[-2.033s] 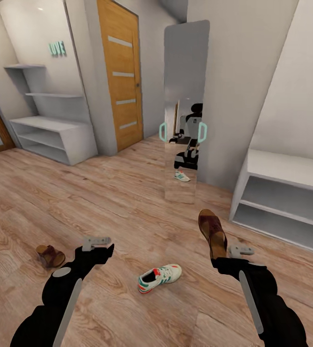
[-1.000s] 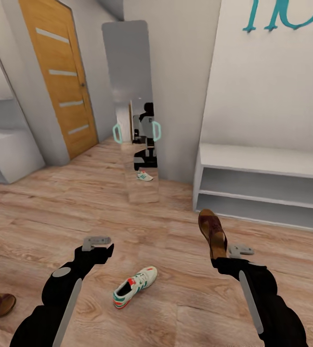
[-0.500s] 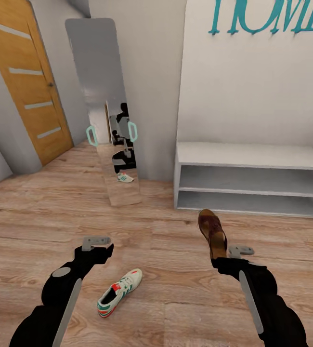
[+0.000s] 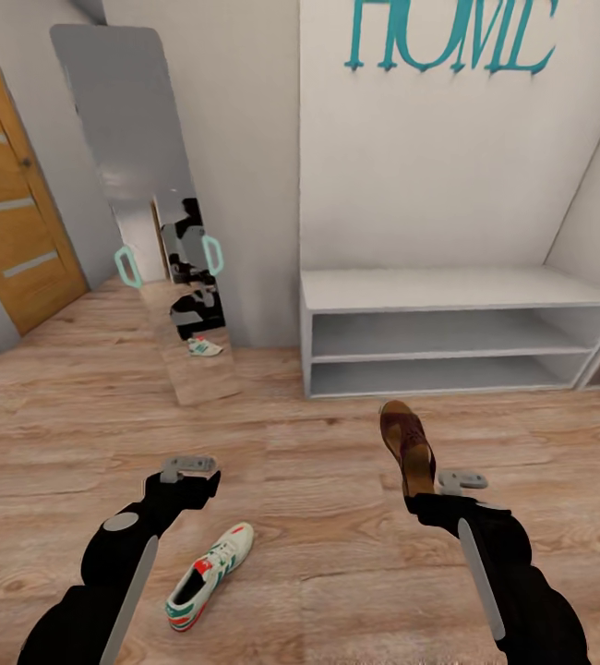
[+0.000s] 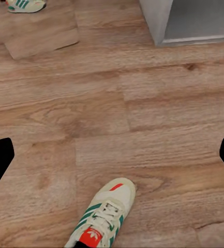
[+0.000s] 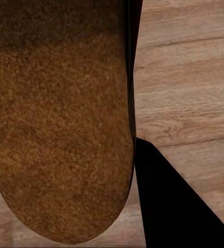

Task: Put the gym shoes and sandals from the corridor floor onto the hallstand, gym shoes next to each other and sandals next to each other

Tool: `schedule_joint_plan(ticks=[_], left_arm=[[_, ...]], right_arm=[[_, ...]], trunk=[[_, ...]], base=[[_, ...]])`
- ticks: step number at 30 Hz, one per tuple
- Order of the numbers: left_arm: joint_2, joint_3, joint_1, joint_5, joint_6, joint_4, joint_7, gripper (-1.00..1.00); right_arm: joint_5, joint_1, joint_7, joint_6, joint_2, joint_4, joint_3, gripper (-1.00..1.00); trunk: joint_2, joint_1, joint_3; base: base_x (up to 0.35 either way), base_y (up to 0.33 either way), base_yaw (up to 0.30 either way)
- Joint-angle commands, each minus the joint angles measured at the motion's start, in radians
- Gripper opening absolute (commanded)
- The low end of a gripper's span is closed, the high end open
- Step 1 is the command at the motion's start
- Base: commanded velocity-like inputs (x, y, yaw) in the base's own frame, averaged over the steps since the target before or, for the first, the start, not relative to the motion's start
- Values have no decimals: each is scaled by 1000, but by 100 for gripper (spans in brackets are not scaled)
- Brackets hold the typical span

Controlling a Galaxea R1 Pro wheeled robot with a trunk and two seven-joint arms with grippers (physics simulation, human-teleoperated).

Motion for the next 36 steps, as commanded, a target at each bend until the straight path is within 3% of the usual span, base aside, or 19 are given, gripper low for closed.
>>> schedule_joint_plan(ticks=[1,7,28,36], left_arm=[[0,-6,0,-1,4,-1,0,100],[0,-21,0,-1,4,0,0,100],[0,-23,0,-1,4,0,0,100],[0,-23,0,-1,4,0,0,100]], right_arm=[[-3,-1,-3,5,1,-1,-1,-100],[-3,-1,-3,5,1,-1,-1,-100],[-3,-1,-3,5,1,-1,-1,-100],[-3,-1,-3,6,1,-1,-1,-100]], trunk=[[0,0,-1],[0,0,-1],[0,0,-1],[0,0,-1]], base=[[0,299,-300],[0,265,-300],[0,12,-300],[0,220,-300]])
